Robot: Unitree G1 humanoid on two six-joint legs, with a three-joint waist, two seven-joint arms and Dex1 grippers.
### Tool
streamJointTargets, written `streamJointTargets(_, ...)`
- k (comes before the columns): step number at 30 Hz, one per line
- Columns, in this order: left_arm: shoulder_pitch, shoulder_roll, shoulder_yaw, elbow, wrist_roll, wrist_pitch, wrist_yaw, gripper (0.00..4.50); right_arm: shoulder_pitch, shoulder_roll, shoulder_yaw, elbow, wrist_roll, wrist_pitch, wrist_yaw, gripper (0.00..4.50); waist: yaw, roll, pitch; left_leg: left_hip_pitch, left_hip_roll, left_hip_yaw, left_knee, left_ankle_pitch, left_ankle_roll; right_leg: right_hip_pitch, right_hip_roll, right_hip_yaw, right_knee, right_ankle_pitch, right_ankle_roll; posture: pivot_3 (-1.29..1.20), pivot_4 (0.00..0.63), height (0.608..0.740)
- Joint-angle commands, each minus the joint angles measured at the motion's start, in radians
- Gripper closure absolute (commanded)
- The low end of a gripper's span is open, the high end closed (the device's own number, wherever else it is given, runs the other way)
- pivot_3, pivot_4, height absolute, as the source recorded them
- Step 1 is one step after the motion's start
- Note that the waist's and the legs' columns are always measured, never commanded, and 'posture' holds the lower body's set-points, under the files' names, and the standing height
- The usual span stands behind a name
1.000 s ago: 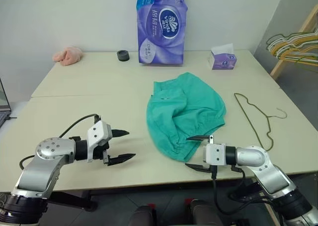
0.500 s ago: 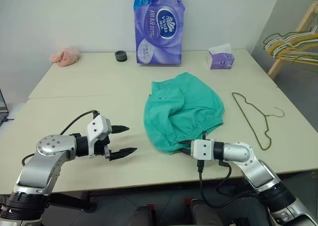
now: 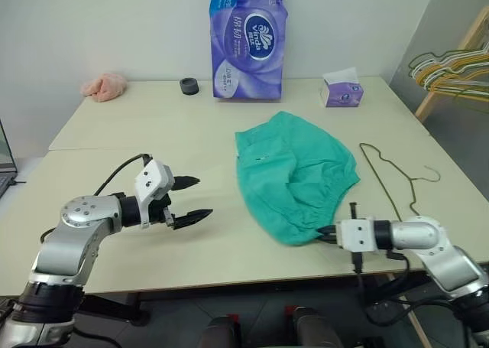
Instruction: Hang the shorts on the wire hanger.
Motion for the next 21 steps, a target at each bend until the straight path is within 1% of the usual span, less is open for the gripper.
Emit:
streamJointTargets(1,-0.042,-0.018,-0.035,-0.006,0.009,-0.003,-0.010,0.00,-0.016,-0.079,-0.025,0.091,-0.051,-0.177,0.037,4.47,-0.003,0.001,0.000,0.000,0.000,0.000,0.000,0.000,0.000,0.000,0.000,0.000,0.000,0.000,0.000,-0.18,0.092,0.740)
streamJointTargets(3,-0.044,-0.026,-0.049,-0.008,0.009,0.000,-0.018,0.00,-0.041,-0.092,-0.035,0.146,-0.055,-0.214,0.026,4.47,-0.012,0.000,0.001,0.000,0.000,0.001,0.000,0.000,0.000,0.000,0.000,0.001,0.000,0.000,0.000,-0.19,0.094,0.740)
streamJointTargets(5,-0.043,-0.032,-0.061,-0.014,0.007,0.001,-0.020,0.00,-0.068,-0.086,-0.050,0.175,-0.053,-0.211,0.002,4.47,-0.027,0.001,0.001,0.000,0.000,0.002,0.000,0.000,0.000,0.000,0.000,0.002,0.000,0.000,0.000,-0.19,0.095,0.740)
streamJointTargets(9,-0.034,-0.043,-0.061,-0.021,-0.006,0.015,-0.011,0.00,-0.065,-0.118,-0.064,0.155,0.029,-0.155,0.071,4.47,-0.036,0.001,0.001,0.000,0.001,0.001,0.000,0.000,0.000,0.000,0.000,0.002,0.000,0.000,0.000,-0.20,0.098,0.740)
streamJointTargets(13,-0.028,-0.061,-0.033,-0.004,-0.014,0.026,0.025,0.00,-0.056,-0.159,-0.078,0.138,0.060,-0.110,0.117,3.39,-0.032,0.002,0.002,0.000,0.001,0.001,0.000,0.000,0.000,0.000,0.000,0.002,0.000,0.000,0.000,-0.20,0.099,0.740)
streamJointTargets(17,-0.018,-0.076,-0.011,-0.012,-0.028,0.046,0.048,0.00,-0.038,-0.227,-0.084,0.114,0.073,-0.014,0.184,2.00,-0.031,0.002,0.002,0.000,0.001,0.001,0.000,0.000,0.000,0.000,0.000,0.002,0.000,0.000,0.000,-0.19,0.099,0.740)
streamJointTargets(20,-0.009,-0.082,0.003,-0.018,-0.031,0.053,0.063,0.00,-0.049,-0.236,-0.115,0.101,0.144,0.100,0.211,0.98,-0.032,0.002,0.002,0.000,0.001,0.001,0.000,0.000,0.000,0.000,0.000,0.001,0.000,0.000,0.000,-0.18,0.099,0.740)
streamJointTargets(21,-0.005,-0.085,0.015,-0.018,-0.036,0.056,0.074,0.00,-0.085,-0.212,-0.145,0.083,0.214,0.191,0.196,0.70,-0.032,0.002,0.002,0.000,0.001,0.001,0.000,0.000,0.000,0.000,-0.001,0.002,0.000,0.000,0.000,-0.18,0.099,0.740)
